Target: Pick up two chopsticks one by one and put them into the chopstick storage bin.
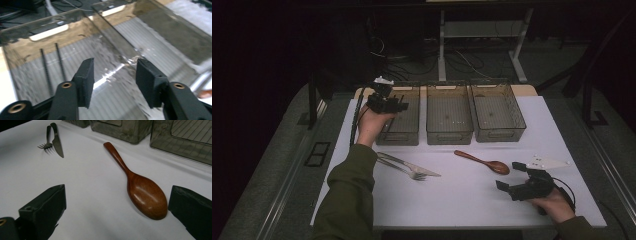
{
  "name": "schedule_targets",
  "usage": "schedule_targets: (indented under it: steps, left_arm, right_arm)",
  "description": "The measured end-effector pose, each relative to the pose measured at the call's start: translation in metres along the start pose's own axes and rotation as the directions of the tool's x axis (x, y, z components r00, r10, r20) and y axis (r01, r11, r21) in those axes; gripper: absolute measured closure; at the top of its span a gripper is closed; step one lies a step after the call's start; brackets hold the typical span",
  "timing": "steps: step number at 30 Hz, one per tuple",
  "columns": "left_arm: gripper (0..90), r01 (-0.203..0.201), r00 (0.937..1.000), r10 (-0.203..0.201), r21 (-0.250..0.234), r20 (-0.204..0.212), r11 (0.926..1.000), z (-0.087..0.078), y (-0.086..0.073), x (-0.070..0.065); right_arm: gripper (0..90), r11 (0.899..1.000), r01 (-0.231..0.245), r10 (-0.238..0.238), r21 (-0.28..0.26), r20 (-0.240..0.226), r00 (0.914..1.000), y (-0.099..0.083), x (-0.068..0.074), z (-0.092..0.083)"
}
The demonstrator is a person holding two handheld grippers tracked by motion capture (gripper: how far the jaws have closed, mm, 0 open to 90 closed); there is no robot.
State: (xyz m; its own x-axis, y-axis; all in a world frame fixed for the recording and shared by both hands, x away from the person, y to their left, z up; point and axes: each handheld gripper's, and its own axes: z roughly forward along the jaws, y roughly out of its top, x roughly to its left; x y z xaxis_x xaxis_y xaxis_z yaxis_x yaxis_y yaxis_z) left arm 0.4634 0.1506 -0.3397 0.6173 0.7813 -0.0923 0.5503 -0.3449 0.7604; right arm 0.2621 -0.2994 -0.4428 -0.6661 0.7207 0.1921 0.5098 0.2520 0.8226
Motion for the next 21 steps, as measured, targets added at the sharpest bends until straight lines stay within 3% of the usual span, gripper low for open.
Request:
schedule_targets:
  steps: [13, 21]
  left_arm:
    - [34.8, -0.087, 0.9936, 0.091, -0.051, 0.068, 0.9949, -0.031, -0.029, -0.035]
    - [29.8, -0.110, 0.9878, 0.121, -0.112, 0.098, 0.9876, -0.049, -0.050, -0.057]
  right_arm:
    - [1.1, 1.000, 0.007, -0.007, 0.006, 0.003, 1.0000, -0.003, 0.002, -0.002]
    - [1.1, 1.000, 0.008, -0.008, 0.005, 0.007, 0.9999, -0.003, 0.003, -0.002]
